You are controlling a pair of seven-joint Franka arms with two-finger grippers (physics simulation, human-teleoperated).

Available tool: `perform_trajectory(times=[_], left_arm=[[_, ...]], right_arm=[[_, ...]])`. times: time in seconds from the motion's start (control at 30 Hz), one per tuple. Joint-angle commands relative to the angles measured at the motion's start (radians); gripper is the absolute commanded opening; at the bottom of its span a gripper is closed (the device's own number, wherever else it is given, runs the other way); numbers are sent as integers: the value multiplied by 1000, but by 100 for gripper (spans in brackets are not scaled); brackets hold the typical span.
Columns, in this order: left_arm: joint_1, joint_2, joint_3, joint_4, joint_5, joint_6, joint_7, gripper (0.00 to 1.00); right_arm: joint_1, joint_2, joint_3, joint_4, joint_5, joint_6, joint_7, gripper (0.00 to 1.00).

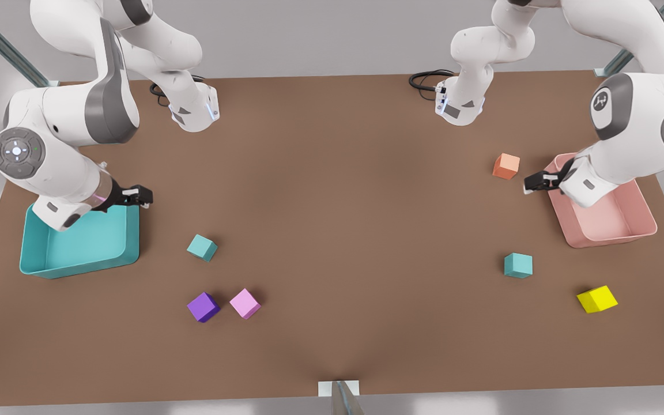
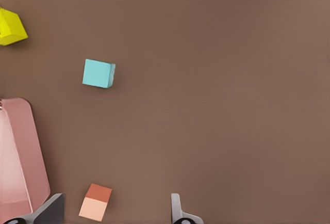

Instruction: Stack the two blue cubes on top of each other

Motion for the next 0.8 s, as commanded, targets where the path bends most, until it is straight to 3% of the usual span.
perform_trajectory(times=[0.0,0.13,0.2,0.3,0.43,0.67,0.77], left_arm=[[-2,-1,0,1,2,20,16,100],[-2,-1,0,8,3,20,17,100],[-3,-1,-2,8,3,22,16,100],[-3,-1,-2,10,3,22,16,100],[-3,-2,-2,10,3,22,17,100],[-2,-4,-2,10,2,20,16,100],[-2,-4,-2,10,2,19,17,100]], right_arm=[[0,0,0,2,0,29,7,100],[95,107,6,12,-63,-2,75,100],[155,184,8,-27,-18,32,361,100],[89,163,2,-308,35,386,406,100],[28,138,0,-512,114,595,473,100],[11,172,-38,-544,120,715,571,100],[11,158,-44,-639,112,870,611,100]])
